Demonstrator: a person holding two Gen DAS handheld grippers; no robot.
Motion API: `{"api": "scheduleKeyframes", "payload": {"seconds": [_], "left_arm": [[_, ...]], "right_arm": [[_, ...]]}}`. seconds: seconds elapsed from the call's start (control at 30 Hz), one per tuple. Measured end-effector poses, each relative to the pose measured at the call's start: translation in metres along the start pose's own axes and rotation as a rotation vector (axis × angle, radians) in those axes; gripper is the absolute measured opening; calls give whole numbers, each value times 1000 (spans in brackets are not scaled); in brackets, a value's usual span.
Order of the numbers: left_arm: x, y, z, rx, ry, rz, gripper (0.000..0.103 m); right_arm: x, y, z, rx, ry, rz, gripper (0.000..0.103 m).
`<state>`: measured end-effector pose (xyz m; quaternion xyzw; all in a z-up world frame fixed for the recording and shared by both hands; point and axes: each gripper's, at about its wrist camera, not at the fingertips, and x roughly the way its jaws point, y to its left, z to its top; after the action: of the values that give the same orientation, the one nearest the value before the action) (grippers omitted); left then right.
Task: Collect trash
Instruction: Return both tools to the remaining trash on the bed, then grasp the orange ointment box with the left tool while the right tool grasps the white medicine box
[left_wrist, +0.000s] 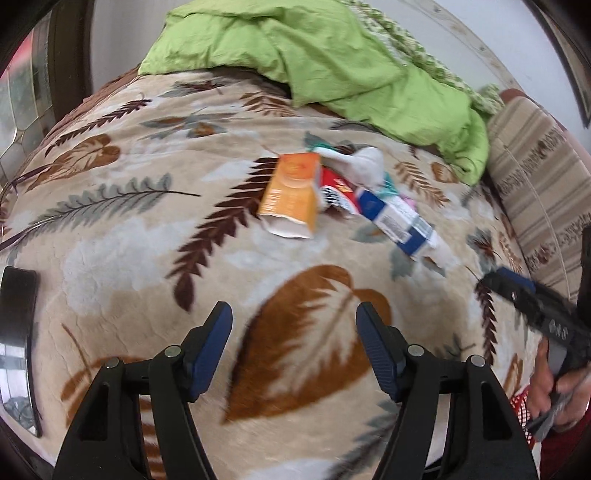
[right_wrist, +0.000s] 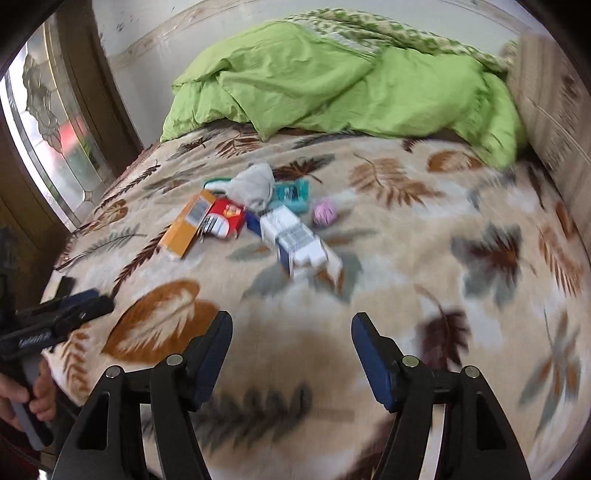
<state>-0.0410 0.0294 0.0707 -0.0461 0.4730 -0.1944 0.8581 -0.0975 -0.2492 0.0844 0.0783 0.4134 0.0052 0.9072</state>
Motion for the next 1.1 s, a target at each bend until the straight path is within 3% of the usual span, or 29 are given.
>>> {"api": "scheduleKeyframes", "payload": {"seconds": [0.23,0.43,0.47,0.5,0.53,0.9,0.97,1.1], "left_arm": [[16,20,25,-10,3,2,69],[37,18,58,24,17,-26,73],[42,16,62,33,20,-24,73],[47,14,67,42,24,-22,73],[55,12,72,50,32,-20,73],[121,1,97,20,91,-11,73],[127,3,100,-8,83,-16,51],[125,4,98,-24,77,-13,45]], "right_arm": [[68,-7,49,-48,33,4,70],[116,3,64,-132,111,23,70],[119,5,63,-134,115,23,68],[122,8,62,-135,122,20,52],[124,10,61,-134,133,20,45],[59,13,13,57,63,66,35],[51,14,4,83,55,82,34],[43,15,-13,129,36,82,33]]}}
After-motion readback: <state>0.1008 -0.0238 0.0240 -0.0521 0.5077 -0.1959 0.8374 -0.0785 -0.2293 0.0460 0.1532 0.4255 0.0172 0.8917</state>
